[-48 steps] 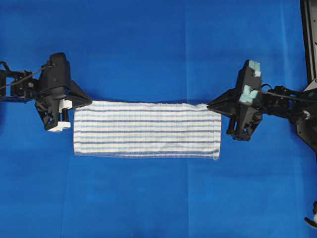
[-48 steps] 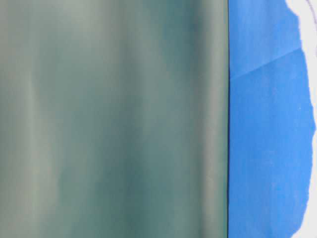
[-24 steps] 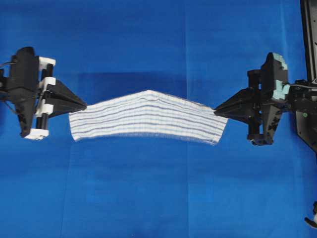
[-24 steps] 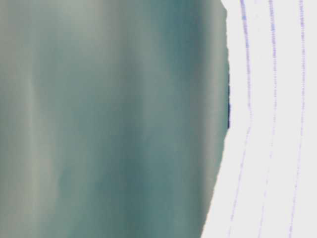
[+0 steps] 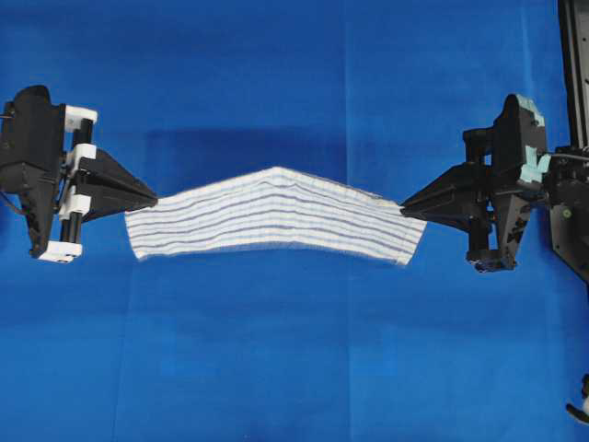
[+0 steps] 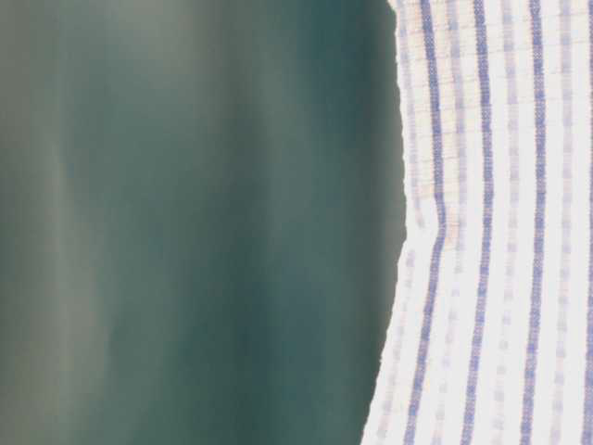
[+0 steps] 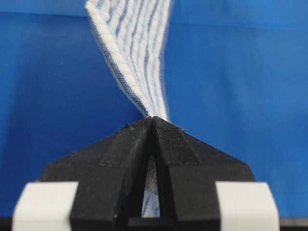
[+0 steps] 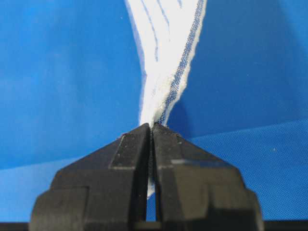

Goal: Fold the blue towel.
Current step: 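Rotate the held strip vertical, right gripper moving to the top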

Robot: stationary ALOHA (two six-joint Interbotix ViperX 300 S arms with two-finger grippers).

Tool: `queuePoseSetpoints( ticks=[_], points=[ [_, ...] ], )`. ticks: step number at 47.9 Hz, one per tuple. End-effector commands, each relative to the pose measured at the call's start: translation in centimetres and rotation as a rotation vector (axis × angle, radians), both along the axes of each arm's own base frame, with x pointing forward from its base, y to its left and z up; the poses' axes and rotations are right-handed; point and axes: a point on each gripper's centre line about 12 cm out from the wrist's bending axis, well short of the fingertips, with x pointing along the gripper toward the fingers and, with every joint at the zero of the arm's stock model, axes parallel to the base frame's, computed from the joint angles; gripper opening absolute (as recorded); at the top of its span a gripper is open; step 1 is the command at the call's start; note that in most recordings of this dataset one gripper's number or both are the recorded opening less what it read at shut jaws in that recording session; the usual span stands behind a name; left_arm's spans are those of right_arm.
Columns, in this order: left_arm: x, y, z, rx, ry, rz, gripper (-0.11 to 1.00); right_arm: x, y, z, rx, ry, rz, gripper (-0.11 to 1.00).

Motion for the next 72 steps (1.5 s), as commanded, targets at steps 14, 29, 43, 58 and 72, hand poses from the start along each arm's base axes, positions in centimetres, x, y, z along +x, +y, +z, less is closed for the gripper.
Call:
queuePoseSetpoints(
  ticks=[14,29,43,58,72],
  points=[
    [4.0,-2.1,1.2,-0.038,-0.051,-0.044,0.02,0.7,-5.5,0.7,-0.042,-0.003,-0.191,0.01],
    [7.2,-4.5,1.3,-0.123,-0.090,-0.068,0.02,1.4,-10.9,1.5,-0.097,0.012,-0.343,0.01],
    [11.1,-5.9,1.5,-0.151,-0.132,-0.076,0.02,4.2,-13.9,2.3,-0.158,0.024,-0.365,0.01],
    [15.2,-6.7,1.6,-0.155,-0.153,-0.076,0.02,7.7,-16.5,2.8,-0.200,0.029,-0.371,0.01],
    [18.0,-7.4,1.9,-0.165,-0.212,-0.082,0.02,9.1,-18.5,3.3,-0.223,0.024,-0.392,0.01]
  ],
)
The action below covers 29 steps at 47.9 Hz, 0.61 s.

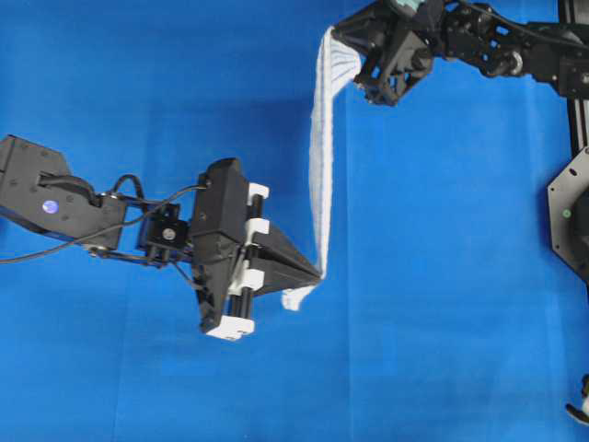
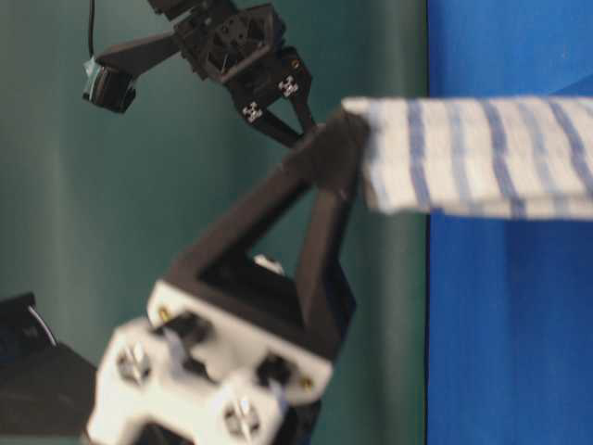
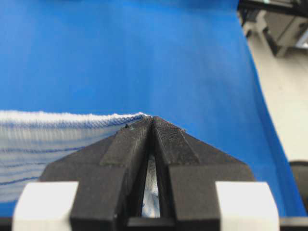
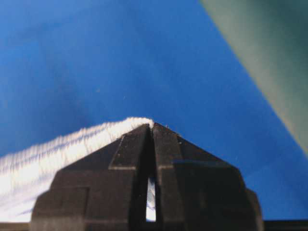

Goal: Fold the blue towel.
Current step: 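Rotate the held strip vertical, right gripper moving to the top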

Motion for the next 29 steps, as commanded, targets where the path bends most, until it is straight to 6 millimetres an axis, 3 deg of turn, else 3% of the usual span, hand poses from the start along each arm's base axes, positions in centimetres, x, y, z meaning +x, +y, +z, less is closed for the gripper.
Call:
queuePoseSetpoints(
  ticks=[1,29],
  points=[
    [1.0,-0.4,1.5,-0.013,-0.065,-0.002,0.02,0.4,-0.9,1.4,-0.025,-0.033,-0.014,0.01],
    [5.5,-1.2,0.2,-0.008,-0.117,-0.003,0.02,-1.1,-2.0,1.2,-0.030,0.001,-0.035,0.01]
  ],
)
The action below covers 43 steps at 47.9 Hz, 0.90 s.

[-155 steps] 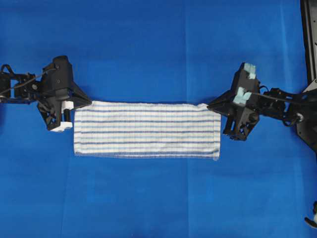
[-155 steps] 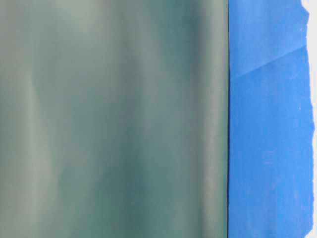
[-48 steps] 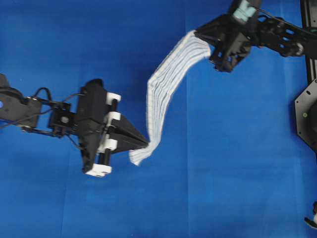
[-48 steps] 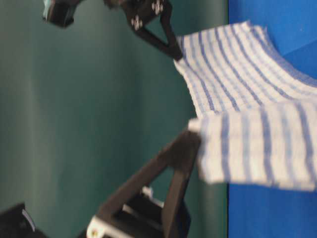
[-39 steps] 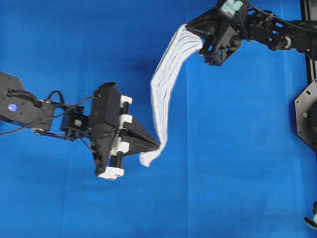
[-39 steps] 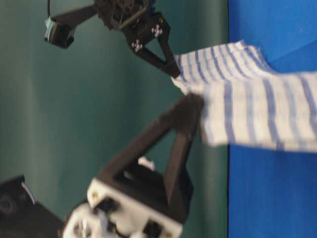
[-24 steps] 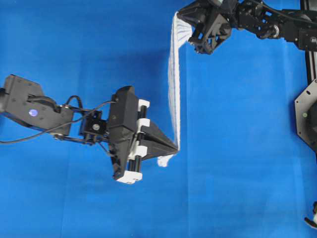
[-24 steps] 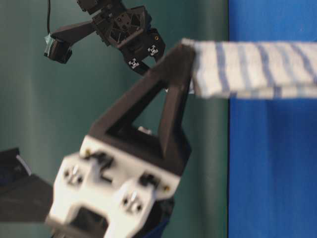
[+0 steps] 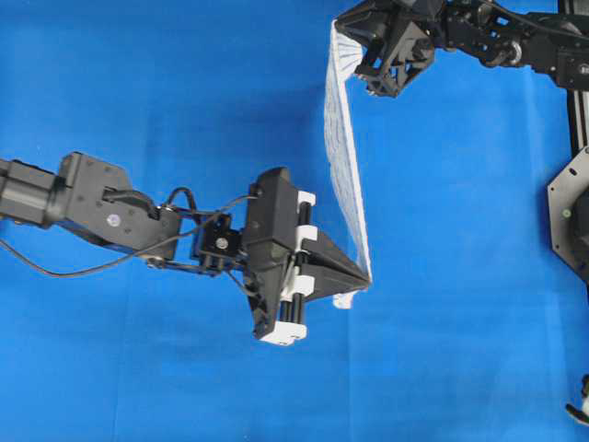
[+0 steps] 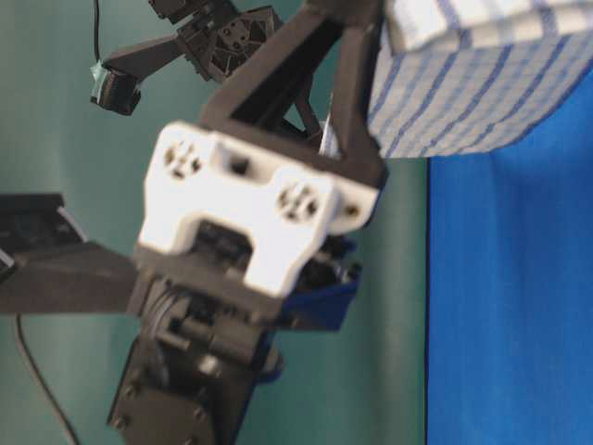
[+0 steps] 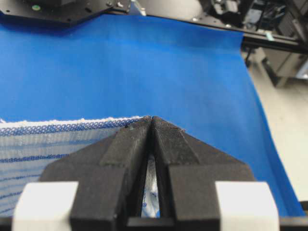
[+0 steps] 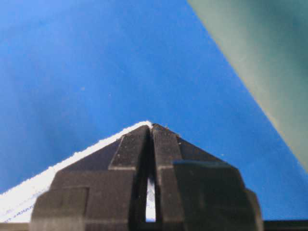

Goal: Fold the blue towel.
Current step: 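Rotate the held strip vertical, right gripper moving to the top, then lay the strip down vertically and open both grippers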

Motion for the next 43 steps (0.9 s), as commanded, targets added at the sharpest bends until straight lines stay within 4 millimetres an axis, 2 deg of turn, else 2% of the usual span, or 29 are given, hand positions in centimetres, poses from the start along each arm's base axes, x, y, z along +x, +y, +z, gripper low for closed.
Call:
queuePoseSetpoints(
  ticks=[1,8,15,28,43],
  points=[
    [0.7,-0.6,1.7,-0.003,-0.056,-0.011,0.02,-0.4,-0.9,1.4,-0.028,-0.028,-0.020,0.01],
    [0.9,-0.7,1.3,0.003,-0.058,-0.016,0.02,-0.4,-1.0,1.5,-0.030,-0.027,-0.021,0.01],
    [0.2,-0.7,0.6,0.006,-0.038,-0.017,0.02,0.3,-1.3,0.9,-0.014,-0.007,-0.014,0.01],
    [-2.5,-1.1,-0.7,-0.007,-0.022,-0.031,0.02,3.5,-1.6,-1.0,0.029,0.052,0.033,0.01],
    [-4.6,-2.1,-1.4,-0.011,-0.019,-0.058,0.02,6.7,-1.8,-1.6,0.032,0.055,0.067,0.01]
  ],
)
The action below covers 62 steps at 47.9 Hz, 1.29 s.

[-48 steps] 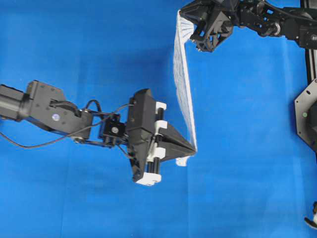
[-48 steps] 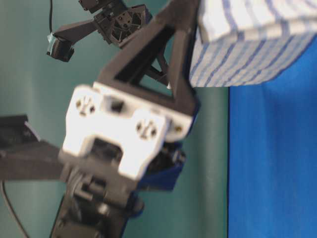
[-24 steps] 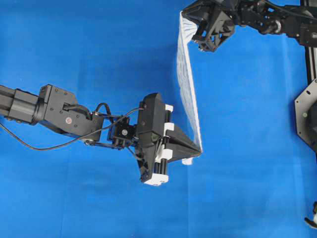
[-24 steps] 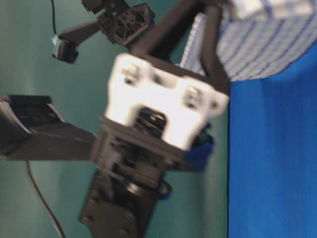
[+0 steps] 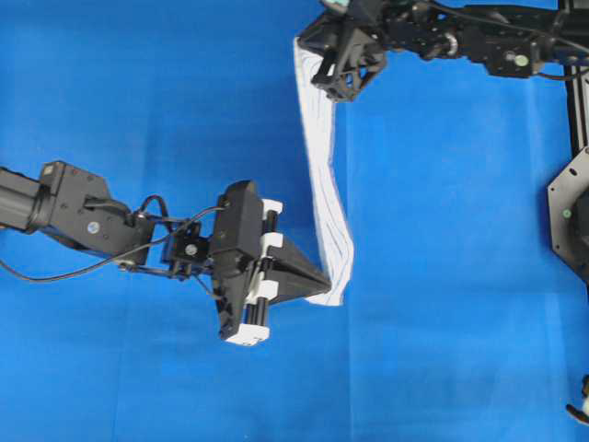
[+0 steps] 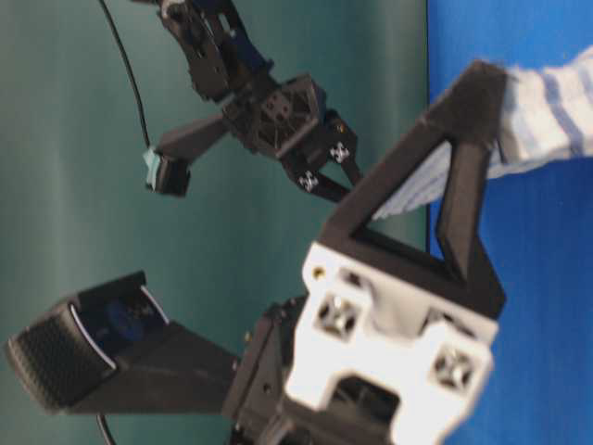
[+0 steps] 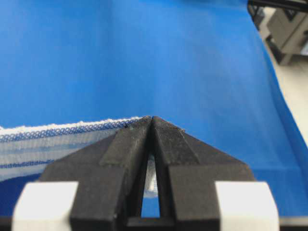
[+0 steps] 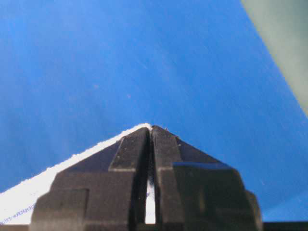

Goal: Fold the blue towel.
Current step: 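Lay the strip down vertically and open both grippers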

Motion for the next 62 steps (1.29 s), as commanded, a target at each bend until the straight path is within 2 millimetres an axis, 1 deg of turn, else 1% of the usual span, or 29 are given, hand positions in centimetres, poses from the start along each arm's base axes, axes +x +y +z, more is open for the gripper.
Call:
queuePoseSetpoints(
  ticks=[1,4,8,18,22,24,26,29,33,35,37,39,41,45,50,58,62],
  points=[
    [-0.7,-1.8,2.0,-0.017,-0.054,-0.040,0.02,0.9,-0.8,1.7,-0.024,-0.043,-0.006,0.01],
    [-1.0,-1.8,1.9,-0.021,-0.047,-0.040,0.02,1.3,-0.9,1.6,-0.021,-0.040,-0.002,0.01],
    [-1.4,-1.9,1.7,-0.024,-0.038,-0.039,0.08,1.5,-1.0,1.4,-0.014,-0.035,-0.002,0.01],
    [-2.3,-1.8,1.0,-0.030,-0.009,-0.035,0.31,1.6,-1.0,0.7,-0.004,-0.024,-0.004,0.02],
    [-2.7,-1.6,0.8,-0.046,0.009,-0.029,0.42,1.6,-1.0,0.7,-0.003,-0.022,-0.004,0.08],
    [-3.0,-1.5,0.7,-0.054,0.018,-0.024,0.47,1.6,-1.0,0.7,-0.004,-0.022,-0.003,0.14],
    [-3.3,-1.4,0.7,-0.068,0.026,-0.018,0.53,1.6,-1.0,0.7,-0.009,-0.020,0.001,0.25],
    [-3.6,-1.2,0.8,-0.075,0.029,-0.015,0.67,1.6,-1.0,0.7,-0.013,-0.017,0.004,0.44],
    [-3.8,-1.0,1.1,-0.075,0.024,-0.011,0.77,1.6,-1.0,0.7,-0.019,-0.017,0.008,0.70],
    [-4.0,-0.8,1.3,-0.072,0.025,-0.009,0.79,1.6,-1.0,0.8,-0.023,-0.016,0.012,0.81],
    [-4.1,-0.6,1.5,-0.070,0.026,-0.005,0.78,1.5,-1.0,0.9,-0.028,-0.017,0.012,0.90],
    [-4.3,-0.1,1.7,-0.068,0.028,0.004,0.77,1.5,-1.0,1.0,-0.034,-0.019,0.013,0.94],
    [-4.5,0.2,1.9,-0.063,0.033,0.009,0.77,1.4,-0.9,1.3,-0.038,-0.022,0.015,0.94],
    [-4.9,1.0,2.3,-0.051,0.043,0.021,0.76,1.0,-0.7,1.9,-0.043,-0.032,0.016,0.90],
    [-5.6,2.2,2.8,-0.025,0.053,0.037,0.76,0.3,-0.4,3.0,-0.056,-0.050,0.016,0.91],
    [-6.6,4.4,4.3,0.030,0.047,0.067,0.76,-1.6,0.5,5.1,-0.069,-0.088,0.011,0.91],
    [-7.1,5.4,5.1,0.065,0.038,0.078,0.76,-3.0,1.2,5.9,-0.075,-0.103,0.011,0.91]
  ],
)
